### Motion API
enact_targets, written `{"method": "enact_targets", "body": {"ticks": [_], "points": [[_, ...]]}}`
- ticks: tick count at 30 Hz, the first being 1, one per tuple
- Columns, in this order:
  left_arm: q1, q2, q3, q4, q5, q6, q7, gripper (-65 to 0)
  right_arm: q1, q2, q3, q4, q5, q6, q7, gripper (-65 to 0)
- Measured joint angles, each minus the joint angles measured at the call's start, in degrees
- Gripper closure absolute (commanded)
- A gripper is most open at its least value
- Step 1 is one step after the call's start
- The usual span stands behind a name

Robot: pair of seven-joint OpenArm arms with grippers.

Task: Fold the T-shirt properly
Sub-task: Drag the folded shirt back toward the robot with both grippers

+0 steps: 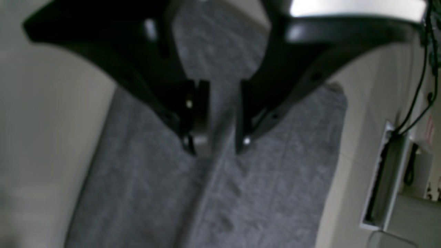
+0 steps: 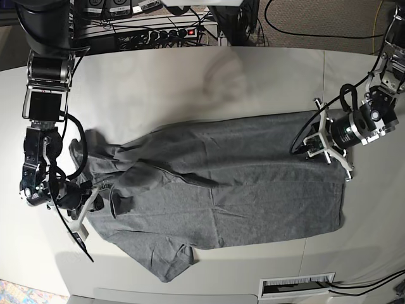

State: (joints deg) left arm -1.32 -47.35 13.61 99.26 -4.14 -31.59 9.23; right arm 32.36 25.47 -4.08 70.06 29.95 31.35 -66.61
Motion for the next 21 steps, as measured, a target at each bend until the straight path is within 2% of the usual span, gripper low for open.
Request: {"method": "enact_targets", "body": {"ticks": [2, 4, 6, 8, 10, 12, 14, 18, 21], "points": [[0.0, 1.03, 0.0, -0.15, -0.02, -0.11, -0.04, -14.0, 0.02, -0.76, 0.02, 0.0, 2.27, -0.02, -3.65, -6.4], [-0.02, 2.47, 0.0, -1.18, -0.02, -0.13, -0.04, -13.9, -0.42, -2.03, 0.0, 0.0, 3.78, 0.02, -7.48, -1.4], [-0.02, 4.0, 0.0, -2.75, 0.11, -0.22, -0.09, -10.8, -1.7, -2.99, -0.02, 0.0, 4.55, 0.04, -7.5, 0.0], [-0.02, 5.03, 0.0, -4.98, 1.18, -0.15, -0.46, -4.7, -3.08, -3.28, -0.02, 0.0, 4.35, 0.17, -6.75, 0.0], [0.0, 5.64, 0.0, -7.76, 3.8, 0.0, -2.62, 0.0, -4.15, -3.15, -0.04, 0.0, 1.29, 0.17, -4.72, 0.0], [-0.02, 5.92, 0.0, -10.51, 5.95, 0.39, -7.26, 0.0, -4.74, -2.97, -0.04, 0.0, -2.6, 0.04, -2.01, 0.0], [-0.02, 5.97, 0.0, -12.9, 7.23, 1.09, -9.68, 0.0, -4.87, -2.97, -0.04, 0.0, -4.63, 0.04, -1.62, 0.0], [0.0, 5.95, 0.0, -16.06, 7.65, 1.57, -9.84, 0.0, -5.64, -2.97, -0.04, 0.0, -8.33, 0.07, 0.61, 0.0], [0.0, 6.08, 0.0, -18.53, 7.72, 1.73, -12.13, 0.0, -7.19, -2.99, -0.04, 0.0, -11.04, 0.04, 2.8, 0.0]]}}
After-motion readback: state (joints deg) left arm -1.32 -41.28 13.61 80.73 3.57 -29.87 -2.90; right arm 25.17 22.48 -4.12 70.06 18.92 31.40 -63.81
